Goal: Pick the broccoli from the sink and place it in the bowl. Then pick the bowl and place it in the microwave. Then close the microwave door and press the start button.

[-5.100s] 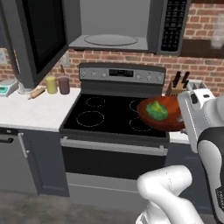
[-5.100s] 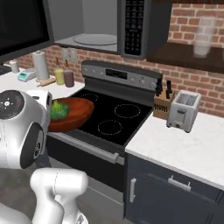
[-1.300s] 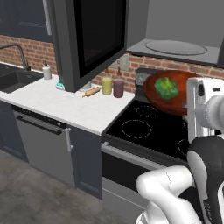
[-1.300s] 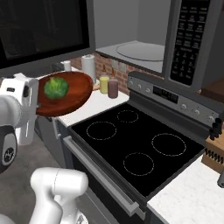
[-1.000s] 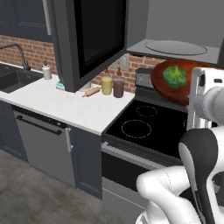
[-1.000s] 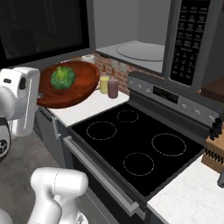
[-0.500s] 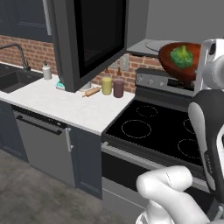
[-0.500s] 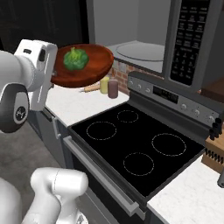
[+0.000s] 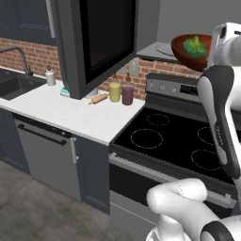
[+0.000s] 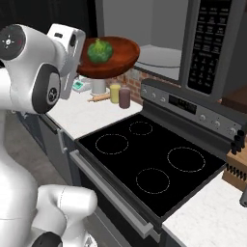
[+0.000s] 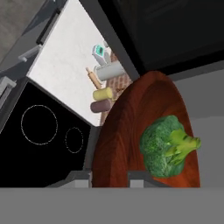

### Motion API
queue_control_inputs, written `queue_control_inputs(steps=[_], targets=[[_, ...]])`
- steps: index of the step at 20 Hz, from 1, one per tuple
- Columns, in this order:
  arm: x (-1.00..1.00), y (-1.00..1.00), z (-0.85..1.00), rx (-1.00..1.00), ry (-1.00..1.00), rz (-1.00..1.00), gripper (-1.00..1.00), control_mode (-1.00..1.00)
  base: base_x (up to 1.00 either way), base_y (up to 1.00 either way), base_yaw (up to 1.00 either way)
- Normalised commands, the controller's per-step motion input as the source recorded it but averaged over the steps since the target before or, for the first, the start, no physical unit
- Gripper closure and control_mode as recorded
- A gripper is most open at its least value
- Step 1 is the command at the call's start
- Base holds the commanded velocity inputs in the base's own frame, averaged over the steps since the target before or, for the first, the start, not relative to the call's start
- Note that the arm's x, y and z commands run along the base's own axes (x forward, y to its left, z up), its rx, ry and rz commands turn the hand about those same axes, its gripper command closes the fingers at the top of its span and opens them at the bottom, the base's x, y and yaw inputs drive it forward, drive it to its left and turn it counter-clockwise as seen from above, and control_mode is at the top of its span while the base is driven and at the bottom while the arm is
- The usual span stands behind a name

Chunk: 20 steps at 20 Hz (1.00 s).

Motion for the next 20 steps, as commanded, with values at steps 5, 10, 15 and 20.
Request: queue_control_inputs(steps=[5, 10, 15, 20], targets=[[0.83, 0.0, 0.05, 0.0, -0.09, -0.1, 1.0, -1.0, 0.0, 0.0, 0.0], [0.77, -0.08, 0.0, 0.0, -0.04, -0.12, 1.0, -1.0, 0.0, 0.0, 0.0], [0.58, -0.41, 0.02, 0.03, 0.0, -0.04, 1.0, -1.0, 0.0, 0.0, 0.0], [0.53, -0.39, 0.06, 0.04, 0.0, 0.0, 1.0, -1.0, 0.0, 0.0, 0.0]])
